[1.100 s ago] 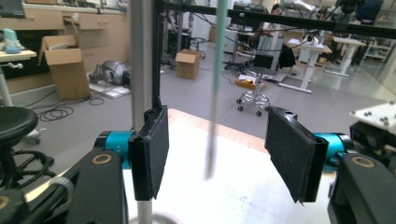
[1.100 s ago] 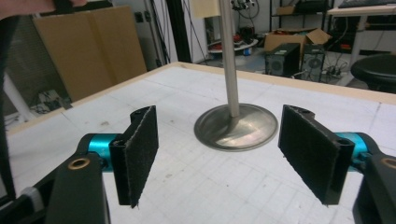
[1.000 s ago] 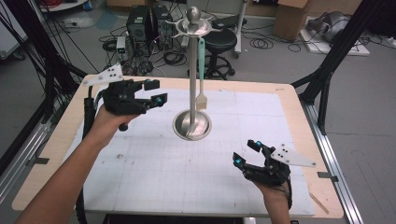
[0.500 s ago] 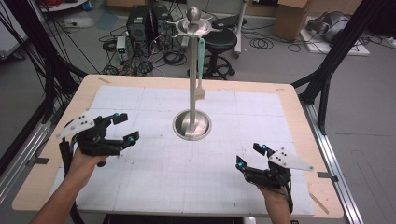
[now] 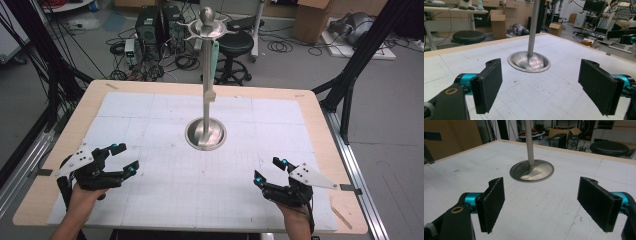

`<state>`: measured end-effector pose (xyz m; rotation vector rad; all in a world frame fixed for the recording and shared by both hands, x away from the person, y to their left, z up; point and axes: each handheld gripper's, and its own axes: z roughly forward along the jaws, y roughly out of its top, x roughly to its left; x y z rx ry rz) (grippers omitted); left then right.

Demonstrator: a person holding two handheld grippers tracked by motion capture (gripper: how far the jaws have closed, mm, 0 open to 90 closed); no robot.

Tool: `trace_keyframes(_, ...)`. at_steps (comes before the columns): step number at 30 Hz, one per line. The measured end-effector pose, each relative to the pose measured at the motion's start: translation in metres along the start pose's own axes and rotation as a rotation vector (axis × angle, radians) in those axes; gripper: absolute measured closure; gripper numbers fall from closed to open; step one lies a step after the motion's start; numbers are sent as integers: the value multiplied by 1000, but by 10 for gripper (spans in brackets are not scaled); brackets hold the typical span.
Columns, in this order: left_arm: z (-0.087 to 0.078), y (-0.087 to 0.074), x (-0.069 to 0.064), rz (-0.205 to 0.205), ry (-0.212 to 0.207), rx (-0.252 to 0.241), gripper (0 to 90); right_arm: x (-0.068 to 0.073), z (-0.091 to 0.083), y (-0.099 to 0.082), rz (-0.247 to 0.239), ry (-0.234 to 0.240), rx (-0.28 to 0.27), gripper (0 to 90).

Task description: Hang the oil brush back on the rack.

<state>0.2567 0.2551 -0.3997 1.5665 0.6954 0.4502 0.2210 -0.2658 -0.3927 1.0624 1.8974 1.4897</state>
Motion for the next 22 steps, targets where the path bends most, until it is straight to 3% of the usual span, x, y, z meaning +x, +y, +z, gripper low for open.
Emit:
trace_keyframes(11, -10, -1, 6, -28, 16, -28, 202, 3, 2, 0, -5, -3, 8, 206)
trace_keyframes(22, -9, -4, 6, -30, 15, -6, 203, 2, 2, 0, -4, -5, 8, 206)
